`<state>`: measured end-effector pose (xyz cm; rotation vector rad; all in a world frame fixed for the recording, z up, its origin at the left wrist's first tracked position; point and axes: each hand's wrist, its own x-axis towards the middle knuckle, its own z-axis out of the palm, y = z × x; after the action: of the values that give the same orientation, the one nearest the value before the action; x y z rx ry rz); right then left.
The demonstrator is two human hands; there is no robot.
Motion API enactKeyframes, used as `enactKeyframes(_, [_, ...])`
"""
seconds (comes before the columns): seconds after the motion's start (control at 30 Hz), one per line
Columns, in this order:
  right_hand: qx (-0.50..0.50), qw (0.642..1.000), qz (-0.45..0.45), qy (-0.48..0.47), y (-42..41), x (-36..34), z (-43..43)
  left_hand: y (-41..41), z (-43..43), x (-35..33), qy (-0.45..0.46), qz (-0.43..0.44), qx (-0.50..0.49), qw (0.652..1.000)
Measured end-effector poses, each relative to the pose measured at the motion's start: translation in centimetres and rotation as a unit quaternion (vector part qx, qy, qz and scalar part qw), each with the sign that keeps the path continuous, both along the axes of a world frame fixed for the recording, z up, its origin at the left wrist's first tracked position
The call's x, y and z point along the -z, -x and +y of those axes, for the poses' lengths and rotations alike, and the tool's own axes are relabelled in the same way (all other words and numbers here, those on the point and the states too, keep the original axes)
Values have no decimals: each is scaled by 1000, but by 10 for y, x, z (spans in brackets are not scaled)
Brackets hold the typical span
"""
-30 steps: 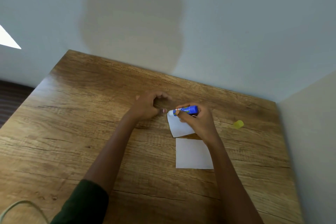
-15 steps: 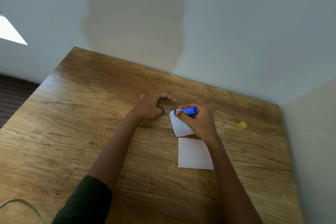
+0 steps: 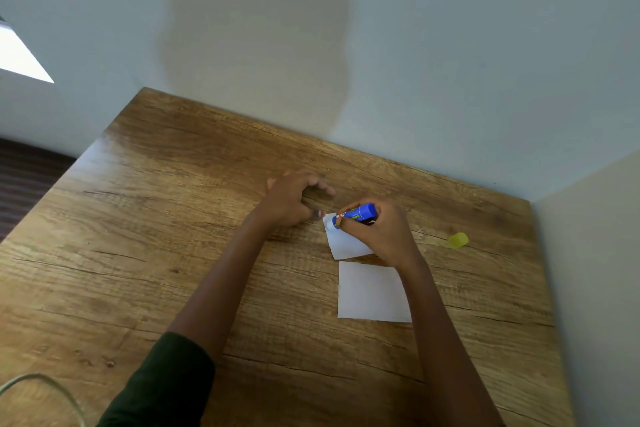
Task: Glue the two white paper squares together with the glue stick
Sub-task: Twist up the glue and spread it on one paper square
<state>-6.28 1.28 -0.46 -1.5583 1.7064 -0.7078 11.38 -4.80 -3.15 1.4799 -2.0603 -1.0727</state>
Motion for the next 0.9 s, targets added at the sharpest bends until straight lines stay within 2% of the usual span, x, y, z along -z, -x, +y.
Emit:
enactKeyframes(0.67, [-149, 987, 50, -40, 11, -13, 0, 1, -2, -2, -18, -2, -10, 1000])
enactKeyframes(0.9, [-184, 981, 36, -45, 16, -11, 1, 2, -3, -2, -21, -3, -8, 1000])
